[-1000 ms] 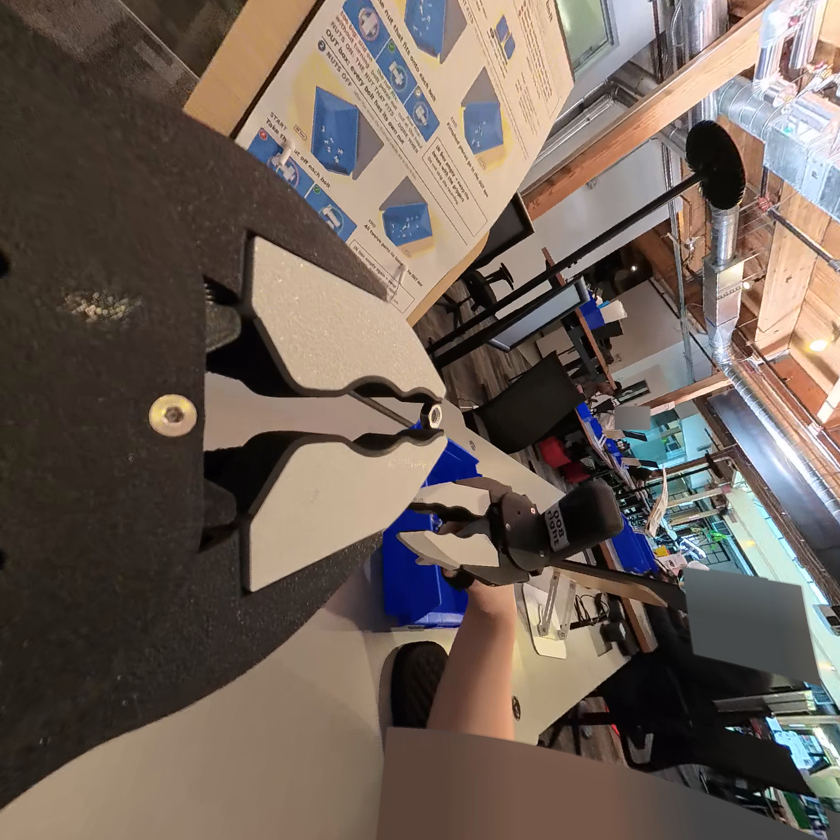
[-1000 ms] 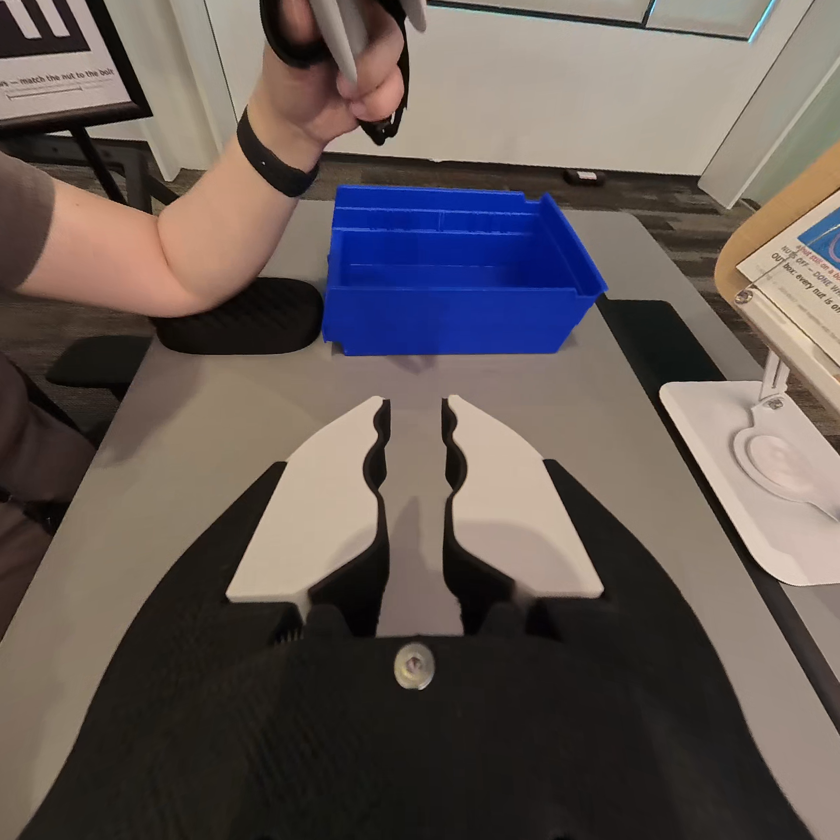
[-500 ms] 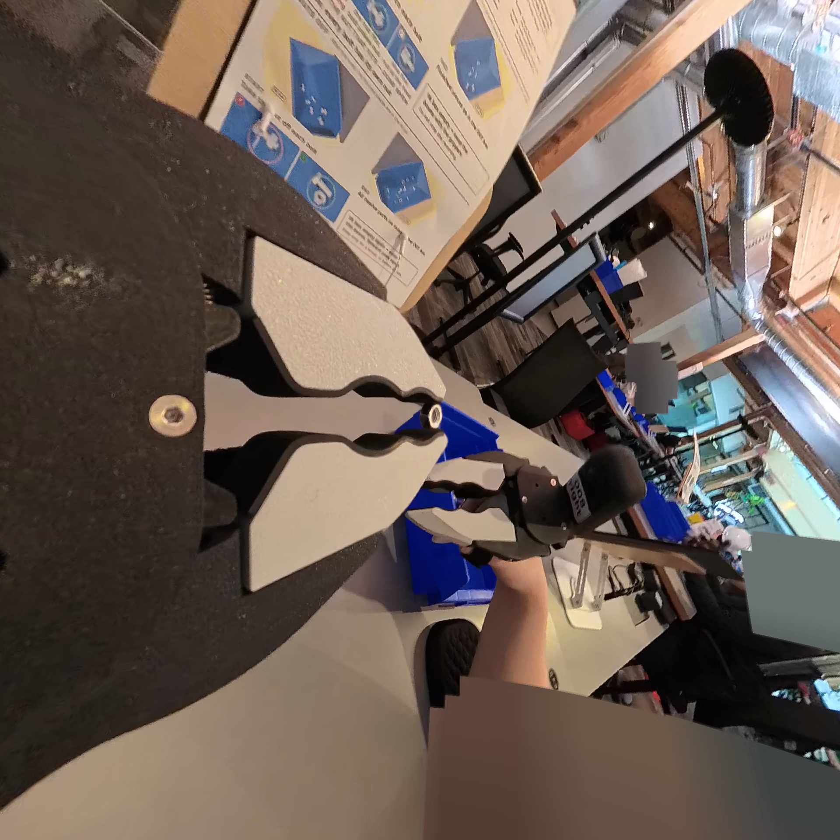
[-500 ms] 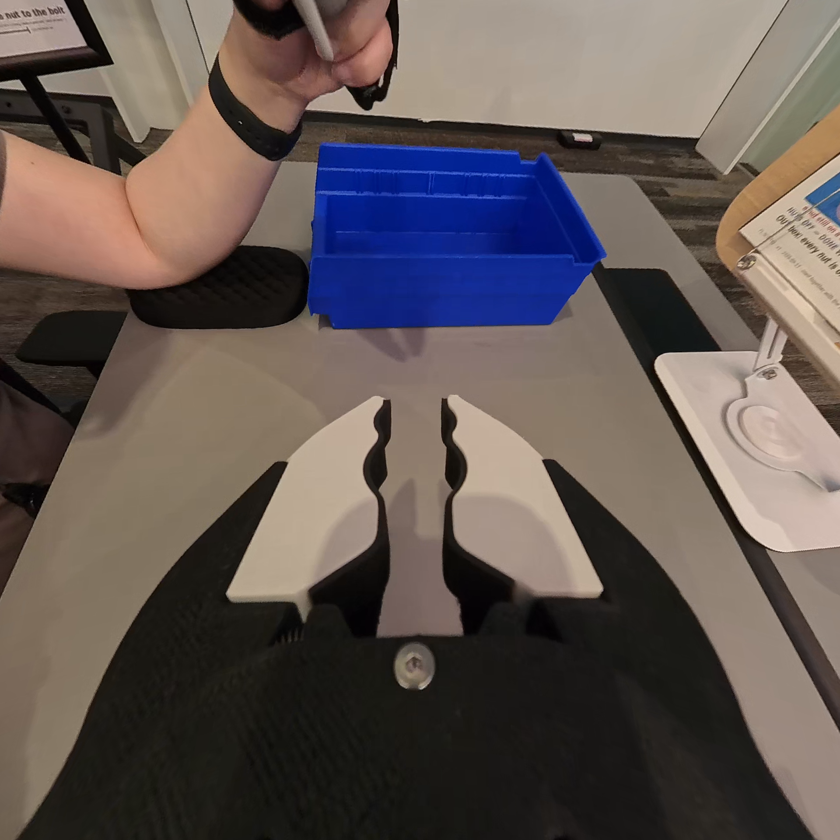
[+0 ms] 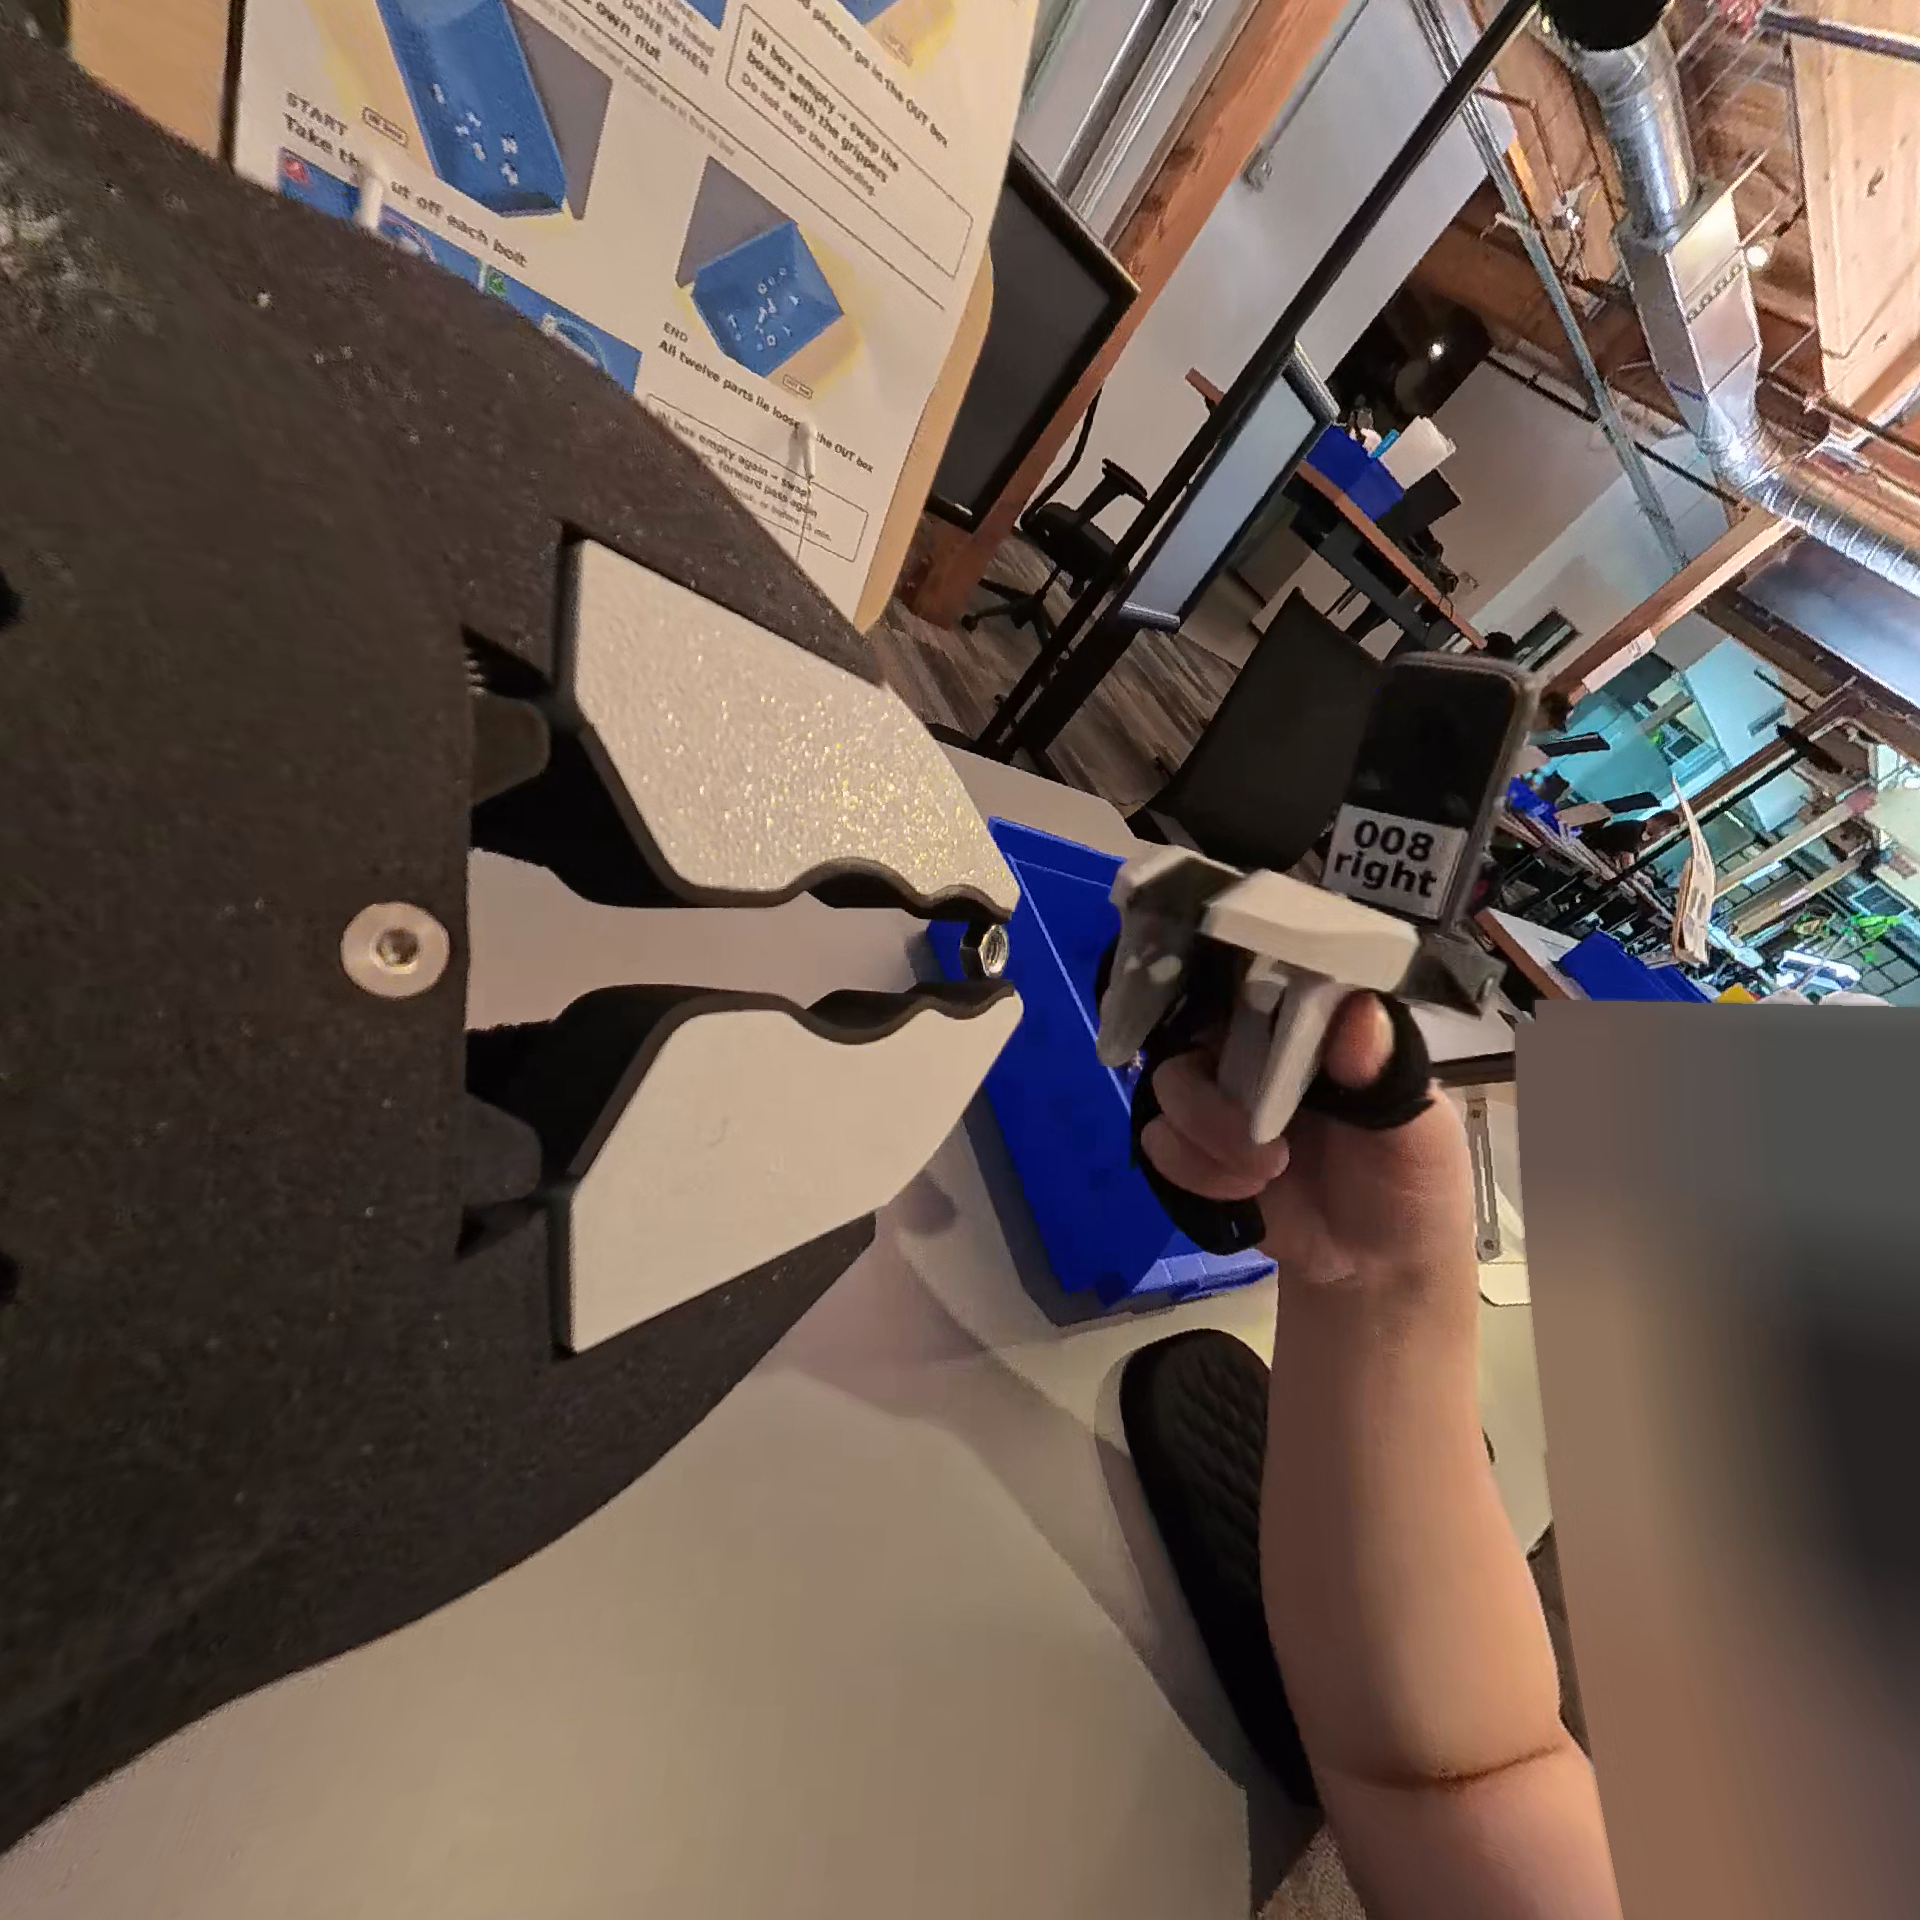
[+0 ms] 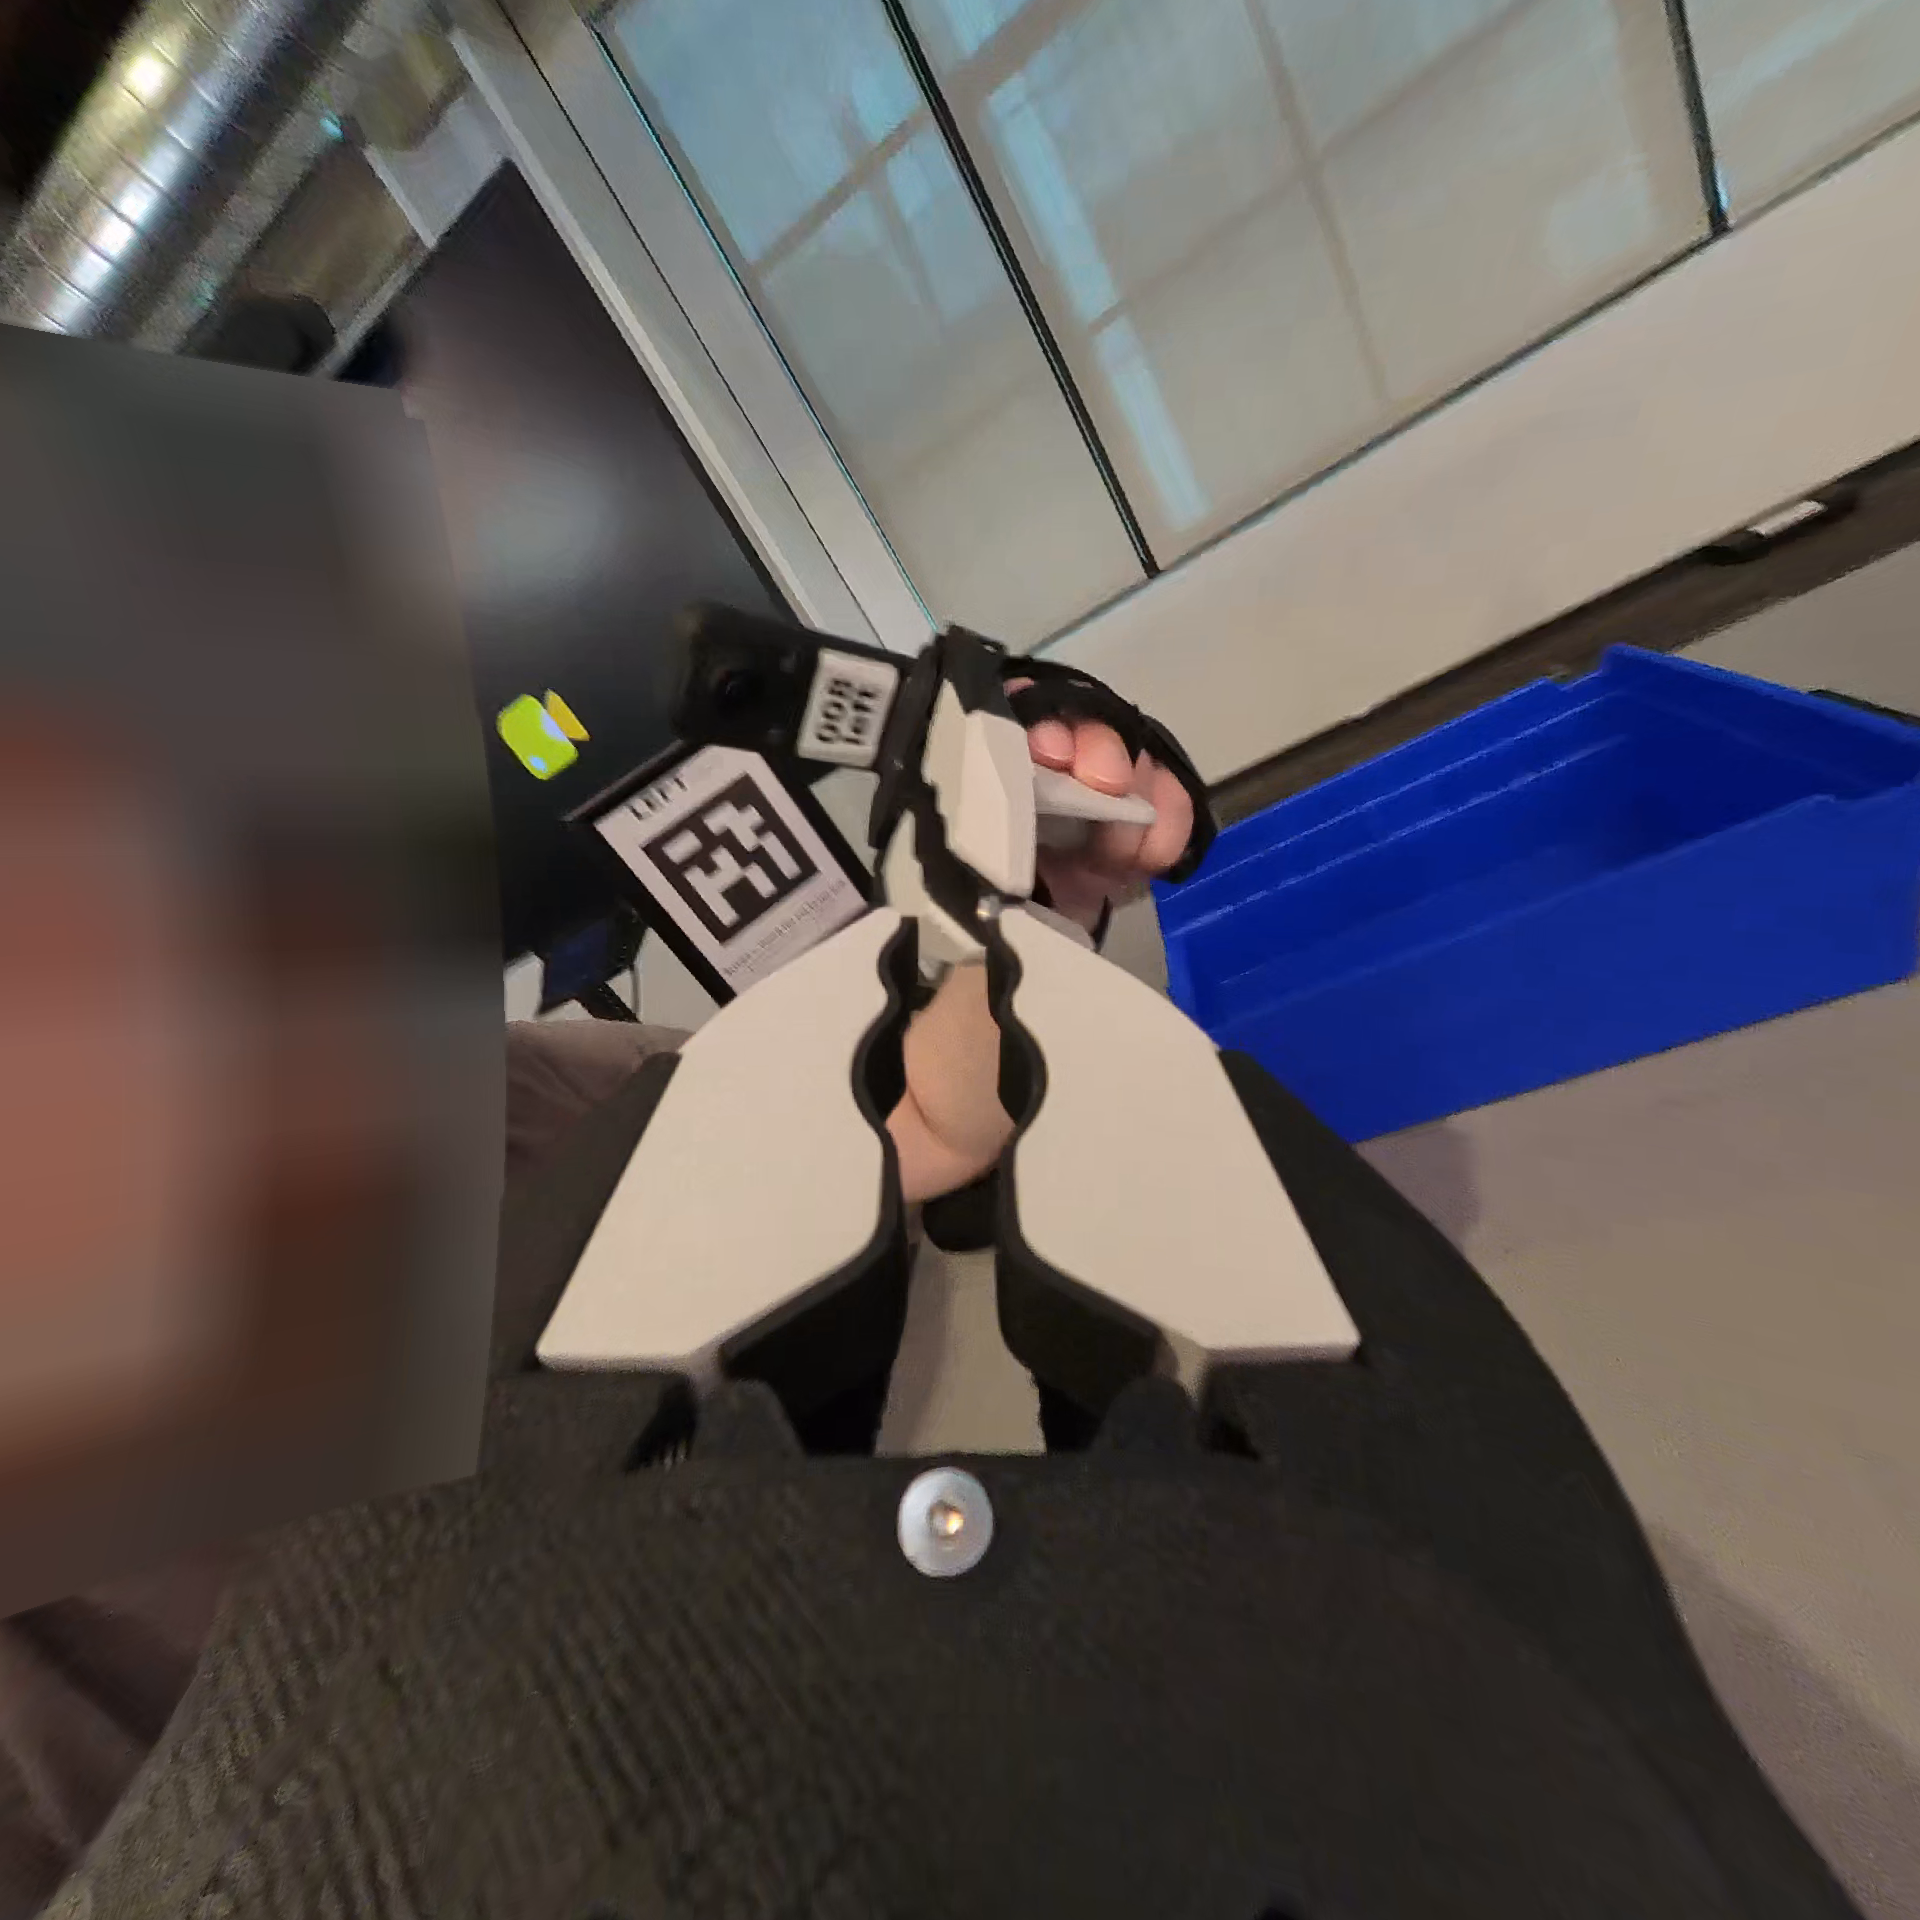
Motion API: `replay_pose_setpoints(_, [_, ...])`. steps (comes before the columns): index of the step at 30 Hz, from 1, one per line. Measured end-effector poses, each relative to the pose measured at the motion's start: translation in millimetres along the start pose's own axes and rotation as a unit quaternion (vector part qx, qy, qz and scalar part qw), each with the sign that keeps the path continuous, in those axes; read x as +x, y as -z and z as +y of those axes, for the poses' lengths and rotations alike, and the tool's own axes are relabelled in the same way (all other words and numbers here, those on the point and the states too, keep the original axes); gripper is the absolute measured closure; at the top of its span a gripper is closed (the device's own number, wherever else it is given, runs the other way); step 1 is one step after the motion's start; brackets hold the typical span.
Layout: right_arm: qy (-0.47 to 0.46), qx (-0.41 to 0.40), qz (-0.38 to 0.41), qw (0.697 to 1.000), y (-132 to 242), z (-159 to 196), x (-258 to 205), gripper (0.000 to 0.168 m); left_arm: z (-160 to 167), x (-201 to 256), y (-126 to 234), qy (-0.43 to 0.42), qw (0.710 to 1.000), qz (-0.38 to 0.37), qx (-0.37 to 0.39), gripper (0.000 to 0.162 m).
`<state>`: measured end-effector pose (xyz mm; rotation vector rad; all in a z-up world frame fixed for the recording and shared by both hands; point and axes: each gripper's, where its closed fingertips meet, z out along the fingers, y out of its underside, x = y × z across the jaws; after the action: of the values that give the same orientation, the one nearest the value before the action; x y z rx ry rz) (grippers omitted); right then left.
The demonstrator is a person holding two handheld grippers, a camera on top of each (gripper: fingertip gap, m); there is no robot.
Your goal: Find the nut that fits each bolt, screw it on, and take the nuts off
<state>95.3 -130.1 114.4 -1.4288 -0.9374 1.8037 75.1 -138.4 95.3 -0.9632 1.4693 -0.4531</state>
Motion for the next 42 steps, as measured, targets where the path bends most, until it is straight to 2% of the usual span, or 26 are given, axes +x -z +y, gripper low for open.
replay_pose_setpoints(2, [0.004, -0.019, 0.028, 0.999, 1, 8, 10, 0.155, -1, 4, -4, -0.002, 1.000, 0.007, 0.000, 0.152])
replay_pose_setpoints(6, [-0.022, -0.023, -0.007, 0.999, -8, 15, 4, 0.155, 0, 9, -10, -0.010, 1.000, 0.009, -0.006, 0.152])
replay_pose_setpoints(11, [-0.013, -0.050, 0.008, 0.999, -16, 27, 10, 0.155, -2, 11, -12, -0.009, 1.000, 0.011, 0.001, 0.152])
replay_pose_setpoints(16, [-0.031, -0.046, -0.015, 0.998, -18, 28, 6, 0.155, -1, 12, -12, -0.009, 1.000, 0.012, -0.001, 0.152])
replay_pose_setpoints(42, [-0.054, -0.058, -0.022, 0.997, -17, 36, 10, 0.163, 4, 18, -15, 0.004, 0.999, 0.035, -0.002, 0.152])
